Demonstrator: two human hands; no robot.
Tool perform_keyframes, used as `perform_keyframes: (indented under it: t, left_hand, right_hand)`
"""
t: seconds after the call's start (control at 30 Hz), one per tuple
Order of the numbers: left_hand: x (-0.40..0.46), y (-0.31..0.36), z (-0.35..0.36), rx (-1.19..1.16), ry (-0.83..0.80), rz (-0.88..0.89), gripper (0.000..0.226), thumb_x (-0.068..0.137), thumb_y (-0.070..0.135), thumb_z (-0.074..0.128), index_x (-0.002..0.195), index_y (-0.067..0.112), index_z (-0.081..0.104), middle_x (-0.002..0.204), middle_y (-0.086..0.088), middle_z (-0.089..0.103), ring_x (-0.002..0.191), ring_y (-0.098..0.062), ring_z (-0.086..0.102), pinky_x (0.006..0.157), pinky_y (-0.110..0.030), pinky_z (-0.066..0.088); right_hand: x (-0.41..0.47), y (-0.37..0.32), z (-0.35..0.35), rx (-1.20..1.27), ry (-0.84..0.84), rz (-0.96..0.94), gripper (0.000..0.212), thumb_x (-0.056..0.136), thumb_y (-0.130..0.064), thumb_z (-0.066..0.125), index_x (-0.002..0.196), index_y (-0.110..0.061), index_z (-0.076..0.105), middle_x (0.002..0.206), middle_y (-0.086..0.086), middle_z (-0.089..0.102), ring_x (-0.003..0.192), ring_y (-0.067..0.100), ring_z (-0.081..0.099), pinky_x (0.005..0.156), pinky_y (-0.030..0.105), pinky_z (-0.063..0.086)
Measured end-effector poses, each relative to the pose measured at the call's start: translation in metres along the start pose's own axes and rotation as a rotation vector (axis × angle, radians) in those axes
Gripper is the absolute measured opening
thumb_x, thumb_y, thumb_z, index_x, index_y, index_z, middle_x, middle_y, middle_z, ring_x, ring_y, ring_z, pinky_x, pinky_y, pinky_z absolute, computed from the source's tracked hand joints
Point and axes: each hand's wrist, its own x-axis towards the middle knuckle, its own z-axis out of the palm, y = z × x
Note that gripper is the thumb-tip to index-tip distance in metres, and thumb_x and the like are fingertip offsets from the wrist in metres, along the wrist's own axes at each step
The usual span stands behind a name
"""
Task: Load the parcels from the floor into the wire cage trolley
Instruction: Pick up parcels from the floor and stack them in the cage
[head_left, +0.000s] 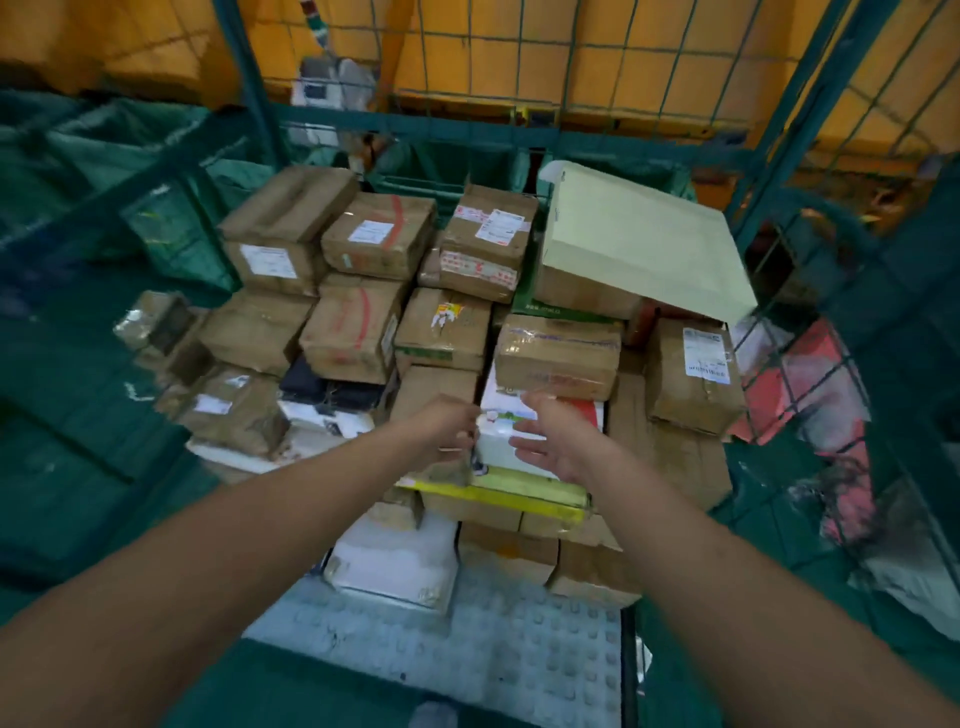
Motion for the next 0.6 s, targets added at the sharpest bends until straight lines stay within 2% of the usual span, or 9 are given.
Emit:
perform_keyframes:
  t: [0.07,0.13,0.17,0.23,0.3,0.37,0.43,0.53,0.6]
  left_hand:
    - [-0.03,-0.017,-0.005,-0.022,0.033,0.029,0.016,0.105,0.024,0.053,0.089,0.021,0.057,0.094,0.0,0.059,0.087,-0.019,0.058,0.073,-0.028,0.044]
    - [-0.058,-0.04,-0.017,-0.035,0.058,0.029,0.009,0.105,0.027,0.054,0.108,0.02,0.059,0.109,-0.002,0.061,0.088,-0.02,0.061,0.076,-0.029,0.045]
    - [-0.067,-0.049,-0.022,-0.04,0.078,0.026,0.017,0.104,0.027,0.055,0.119,0.019,0.058,0.117,-0.004,0.061,0.09,-0.021,0.062,0.078,-0.03,0.046]
    - [-0.089,-0.076,-0.04,-0.062,0.11,0.013,0.026,0.104,0.026,0.056,0.128,0.016,0.055,0.122,-0.005,0.062,0.092,-0.021,0.063,0.078,-0.03,0.047]
    - [-0.11,-0.095,-0.06,-0.075,0.156,-0.002,0.014,0.104,0.025,0.056,0.116,0.018,0.06,0.11,-0.002,0.063,0.085,-0.017,0.063,0.071,-0.028,0.046]
    - [-0.134,-0.119,-0.082,-0.12,0.234,-0.019,0.008,0.105,0.026,0.055,0.108,0.021,0.059,0.102,0.001,0.062,0.084,-0.016,0.062,0.073,-0.028,0.046]
    - [-0.152,-0.134,-0.101,-0.153,0.289,-0.037,0.013,0.106,0.028,0.053,0.114,0.019,0.058,0.11,-0.001,0.062,0.091,-0.018,0.062,0.079,-0.029,0.051]
    - [-0.181,-0.167,-0.132,-0.207,0.367,-0.067,0.017,0.106,0.031,0.053,0.119,0.02,0.056,0.121,-0.003,0.06,0.105,-0.022,0.062,0.097,-0.038,0.05]
    - [-0.196,-0.187,-0.148,-0.246,0.403,-0.07,0.021,0.105,0.034,0.055,0.122,0.021,0.055,0.123,-0.003,0.06,0.108,-0.022,0.062,0.099,-0.039,0.049]
  right_hand:
    - [-0.027,0.011,0.012,-0.036,-0.037,-0.029,0.019,0.106,-0.038,0.052,0.119,-0.024,0.055,0.124,0.011,0.064,0.121,0.032,0.063,0.108,0.043,0.049]
    - [-0.043,0.028,0.027,-0.087,-0.089,-0.041,0.017,0.107,-0.034,0.049,0.111,-0.021,0.06,0.103,0.008,0.065,0.101,0.029,0.065,0.102,0.04,0.05]
    - [-0.048,0.034,0.034,-0.101,-0.115,-0.043,0.022,0.106,-0.034,0.048,0.116,-0.019,0.061,0.097,0.007,0.062,0.092,0.027,0.06,0.095,0.038,0.05]
    - [-0.057,0.054,0.055,-0.148,-0.157,-0.038,0.031,0.105,-0.038,0.048,0.129,-0.02,0.057,0.108,0.006,0.06,0.093,0.024,0.055,0.085,0.034,0.048]
    - [-0.069,0.068,0.075,-0.197,-0.207,-0.019,0.026,0.107,-0.039,0.045,0.128,-0.026,0.052,0.119,0.005,0.058,0.094,0.022,0.056,0.076,0.03,0.046]
    - [-0.085,0.081,0.099,-0.263,-0.28,0.003,0.021,0.108,-0.038,0.041,0.125,-0.03,0.05,0.12,0.006,0.056,0.084,0.019,0.055,0.071,0.029,0.044]
    - [-0.093,0.089,0.118,-0.335,-0.355,0.01,0.023,0.109,-0.039,0.04,0.127,-0.03,0.049,0.119,0.007,0.056,0.081,0.018,0.054,0.074,0.03,0.044]
    - [-0.105,0.105,0.159,-0.424,-0.416,0.02,0.027,0.109,-0.038,0.043,0.131,-0.024,0.049,0.112,0.005,0.063,0.093,0.024,0.056,0.082,0.034,0.047]
    - [-0.11,0.115,0.185,-0.461,-0.465,0.03,0.03,0.107,-0.038,0.048,0.132,-0.022,0.053,0.118,0.009,0.066,0.096,0.024,0.057,0.083,0.034,0.047]
